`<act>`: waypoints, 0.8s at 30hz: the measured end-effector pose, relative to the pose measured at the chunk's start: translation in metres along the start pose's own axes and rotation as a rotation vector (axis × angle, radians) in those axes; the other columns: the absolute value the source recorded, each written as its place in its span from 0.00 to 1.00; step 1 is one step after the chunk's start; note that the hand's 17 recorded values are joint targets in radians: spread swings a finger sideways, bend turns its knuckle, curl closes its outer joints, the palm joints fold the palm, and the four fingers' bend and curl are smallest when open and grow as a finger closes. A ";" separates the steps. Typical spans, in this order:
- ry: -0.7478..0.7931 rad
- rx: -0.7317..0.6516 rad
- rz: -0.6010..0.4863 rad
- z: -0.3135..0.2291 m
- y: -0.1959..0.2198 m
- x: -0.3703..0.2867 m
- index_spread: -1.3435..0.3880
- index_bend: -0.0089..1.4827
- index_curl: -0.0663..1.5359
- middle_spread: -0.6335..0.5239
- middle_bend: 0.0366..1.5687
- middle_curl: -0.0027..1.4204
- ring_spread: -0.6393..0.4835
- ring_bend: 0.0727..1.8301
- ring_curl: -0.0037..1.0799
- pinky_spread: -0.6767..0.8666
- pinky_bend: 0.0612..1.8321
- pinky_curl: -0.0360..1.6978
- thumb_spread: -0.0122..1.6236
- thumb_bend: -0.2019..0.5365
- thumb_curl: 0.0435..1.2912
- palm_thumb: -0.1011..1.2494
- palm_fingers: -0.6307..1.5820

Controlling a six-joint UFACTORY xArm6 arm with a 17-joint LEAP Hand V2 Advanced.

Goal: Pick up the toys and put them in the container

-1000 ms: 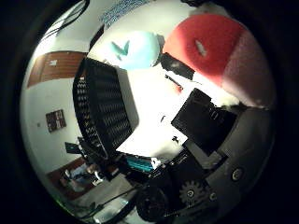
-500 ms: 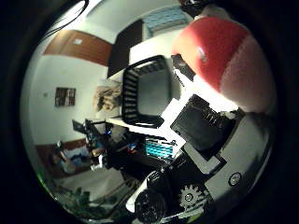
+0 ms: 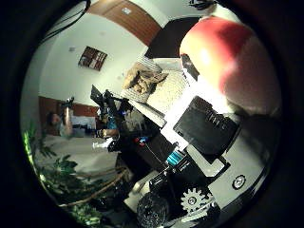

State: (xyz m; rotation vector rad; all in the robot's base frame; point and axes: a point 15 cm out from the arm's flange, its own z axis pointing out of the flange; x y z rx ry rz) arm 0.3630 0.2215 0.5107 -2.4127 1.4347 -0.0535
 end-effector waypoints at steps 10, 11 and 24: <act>0.041 0.049 0.017 0.063 -0.049 0.024 0.60 0.47 0.58 0.39 0.71 0.57 0.33 0.68 0.66 0.22 0.53 0.60 0.64 0.23 0.52 0.67 0.73; 0.048 0.026 0.027 0.079 -0.046 0.033 0.59 0.42 0.57 0.38 0.68 0.56 0.32 0.66 0.63 0.19 0.52 0.57 0.65 0.24 0.50 0.66 0.71; 0.100 -0.093 0.079 0.169 -0.002 0.094 0.50 0.13 0.50 0.33 0.50 0.48 0.28 0.57 0.49 0.07 0.40 0.42 0.70 0.25 0.35 0.65 0.67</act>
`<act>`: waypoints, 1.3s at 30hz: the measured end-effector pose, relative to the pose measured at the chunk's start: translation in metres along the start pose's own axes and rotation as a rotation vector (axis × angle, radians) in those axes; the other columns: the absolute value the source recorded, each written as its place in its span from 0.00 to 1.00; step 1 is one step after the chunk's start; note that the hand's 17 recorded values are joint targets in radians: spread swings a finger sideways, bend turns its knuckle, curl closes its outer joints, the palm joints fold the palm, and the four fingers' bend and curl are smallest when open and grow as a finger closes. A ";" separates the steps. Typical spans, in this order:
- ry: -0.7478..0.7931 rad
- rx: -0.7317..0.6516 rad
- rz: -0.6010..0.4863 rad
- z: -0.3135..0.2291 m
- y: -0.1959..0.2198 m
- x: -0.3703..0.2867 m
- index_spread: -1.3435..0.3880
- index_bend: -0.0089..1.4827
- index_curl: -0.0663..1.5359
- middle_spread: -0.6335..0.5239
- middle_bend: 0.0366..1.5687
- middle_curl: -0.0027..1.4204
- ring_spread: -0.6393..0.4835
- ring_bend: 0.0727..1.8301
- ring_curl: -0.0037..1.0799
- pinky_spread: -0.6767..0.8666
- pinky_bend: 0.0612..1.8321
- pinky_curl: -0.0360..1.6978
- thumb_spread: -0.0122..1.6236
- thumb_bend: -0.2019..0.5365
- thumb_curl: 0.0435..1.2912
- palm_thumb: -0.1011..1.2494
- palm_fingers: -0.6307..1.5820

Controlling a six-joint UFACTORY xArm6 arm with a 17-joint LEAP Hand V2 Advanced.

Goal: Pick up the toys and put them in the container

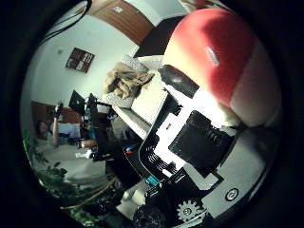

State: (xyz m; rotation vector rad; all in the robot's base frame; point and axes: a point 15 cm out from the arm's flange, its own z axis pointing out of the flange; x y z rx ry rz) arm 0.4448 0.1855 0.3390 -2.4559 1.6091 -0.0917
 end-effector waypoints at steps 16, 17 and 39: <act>0.020 -0.129 -0.038 -0.039 0.048 0.015 0.52 0.11 0.26 0.57 0.14 0.27 0.73 0.27 0.26 0.77 0.41 0.34 0.69 0.24 0.23 0.45 0.29; 0.020 -0.122 -0.039 -0.044 0.048 0.015 0.52 0.11 0.25 0.57 0.13 0.26 0.74 0.27 0.25 0.77 0.40 0.34 0.69 0.24 0.23 0.44 0.29; 0.124 -0.165 0.164 -0.080 0.072 0.155 0.56 0.11 0.20 0.56 0.11 0.24 0.74 0.22 0.22 0.77 0.34 0.22 0.68 0.24 0.21 0.43 0.33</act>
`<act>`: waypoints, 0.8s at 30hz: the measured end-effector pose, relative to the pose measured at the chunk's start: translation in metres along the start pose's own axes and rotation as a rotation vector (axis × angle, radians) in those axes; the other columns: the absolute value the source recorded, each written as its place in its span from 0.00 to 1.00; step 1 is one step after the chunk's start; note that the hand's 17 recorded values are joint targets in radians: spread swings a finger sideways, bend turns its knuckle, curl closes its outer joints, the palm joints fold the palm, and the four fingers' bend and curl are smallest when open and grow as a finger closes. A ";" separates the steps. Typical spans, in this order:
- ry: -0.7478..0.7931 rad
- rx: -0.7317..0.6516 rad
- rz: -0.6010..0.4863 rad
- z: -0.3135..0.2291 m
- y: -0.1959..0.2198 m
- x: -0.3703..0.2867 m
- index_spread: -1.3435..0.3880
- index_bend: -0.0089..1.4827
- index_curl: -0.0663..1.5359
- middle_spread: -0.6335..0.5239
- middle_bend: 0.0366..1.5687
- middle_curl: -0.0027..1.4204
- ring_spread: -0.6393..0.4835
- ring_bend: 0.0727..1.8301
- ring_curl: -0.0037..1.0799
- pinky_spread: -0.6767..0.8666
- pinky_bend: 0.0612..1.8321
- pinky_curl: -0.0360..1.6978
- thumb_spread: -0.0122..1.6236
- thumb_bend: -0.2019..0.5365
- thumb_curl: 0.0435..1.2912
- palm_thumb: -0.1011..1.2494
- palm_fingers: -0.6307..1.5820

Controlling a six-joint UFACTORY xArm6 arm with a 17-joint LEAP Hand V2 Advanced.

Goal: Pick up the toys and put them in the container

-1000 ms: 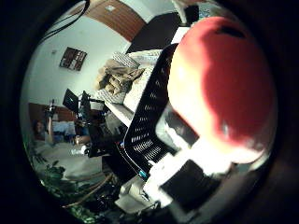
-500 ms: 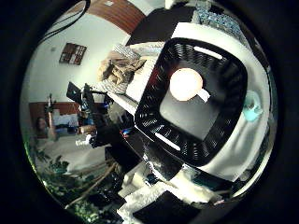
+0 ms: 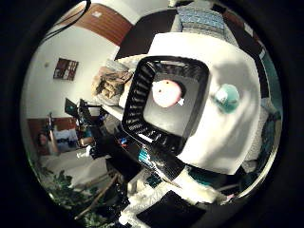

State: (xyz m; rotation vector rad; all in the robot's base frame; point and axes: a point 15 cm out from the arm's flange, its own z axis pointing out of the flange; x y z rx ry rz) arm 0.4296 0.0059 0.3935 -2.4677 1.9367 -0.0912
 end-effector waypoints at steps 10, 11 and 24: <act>0.028 -0.006 0.032 0.057 -0.040 0.032 0.56 0.11 0.20 0.56 0.11 0.24 0.74 0.21 0.22 0.76 0.34 0.19 0.69 0.24 0.20 0.44 0.33; 0.035 -0.009 0.034 0.063 -0.043 0.036 0.56 0.11 0.20 0.56 0.11 0.24 0.74 0.21 0.22 0.76 0.34 0.19 0.69 0.25 0.20 0.44 0.33; 0.022 -0.057 0.116 0.143 -0.059 0.088 0.57 0.11 0.20 0.56 0.11 0.24 0.73 0.21 0.22 0.76 0.33 0.18 0.70 0.25 0.21 0.46 0.33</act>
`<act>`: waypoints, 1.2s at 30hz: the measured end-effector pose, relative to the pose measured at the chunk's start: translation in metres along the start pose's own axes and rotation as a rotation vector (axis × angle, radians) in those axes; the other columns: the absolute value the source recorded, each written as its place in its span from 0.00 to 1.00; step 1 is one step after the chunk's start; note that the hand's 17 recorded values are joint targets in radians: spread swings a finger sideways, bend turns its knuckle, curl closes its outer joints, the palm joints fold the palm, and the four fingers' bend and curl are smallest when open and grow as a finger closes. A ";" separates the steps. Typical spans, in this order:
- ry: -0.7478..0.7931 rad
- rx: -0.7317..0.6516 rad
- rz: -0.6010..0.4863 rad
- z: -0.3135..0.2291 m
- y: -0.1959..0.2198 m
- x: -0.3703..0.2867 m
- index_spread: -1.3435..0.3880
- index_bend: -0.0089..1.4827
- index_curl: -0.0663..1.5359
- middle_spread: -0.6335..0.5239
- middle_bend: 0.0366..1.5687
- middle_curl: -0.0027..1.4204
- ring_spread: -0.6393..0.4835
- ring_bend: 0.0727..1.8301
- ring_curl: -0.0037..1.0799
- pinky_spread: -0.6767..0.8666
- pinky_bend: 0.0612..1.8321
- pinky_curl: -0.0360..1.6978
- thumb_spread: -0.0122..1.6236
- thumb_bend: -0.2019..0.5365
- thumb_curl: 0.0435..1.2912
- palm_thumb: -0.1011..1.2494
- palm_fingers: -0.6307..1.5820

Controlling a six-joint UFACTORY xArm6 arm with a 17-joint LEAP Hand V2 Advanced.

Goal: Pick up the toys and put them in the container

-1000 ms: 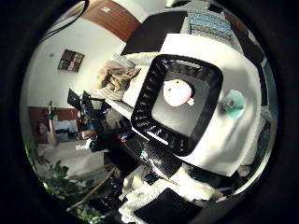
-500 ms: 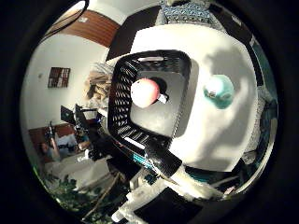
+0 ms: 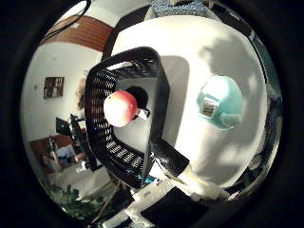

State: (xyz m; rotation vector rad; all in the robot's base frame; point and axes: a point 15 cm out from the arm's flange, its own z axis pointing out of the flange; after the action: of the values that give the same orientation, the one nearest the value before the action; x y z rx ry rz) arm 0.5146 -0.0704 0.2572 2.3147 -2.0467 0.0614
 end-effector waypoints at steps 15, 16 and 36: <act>-0.032 -0.080 0.049 0.081 0.013 0.020 0.57 0.11 0.20 0.56 0.11 0.24 0.73 0.20 0.22 0.76 0.33 0.17 0.70 0.25 0.20 0.47 0.34; -0.033 -0.084 0.047 0.086 0.015 0.020 0.57 0.11 0.20 0.56 0.11 0.24 0.73 0.20 0.22 0.76 0.33 0.17 0.70 0.25 0.20 0.47 0.34; -0.007 -0.077 0.035 0.066 0.022 0.023 0.52 0.46 0.42 0.34 0.63 0.51 0.33 0.65 0.51 0.24 0.64 0.28 0.64 0.26 0.31 0.71 0.84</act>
State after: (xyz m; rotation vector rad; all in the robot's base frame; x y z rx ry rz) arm 0.4950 -0.1000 0.1936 2.2383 -2.0542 -0.0234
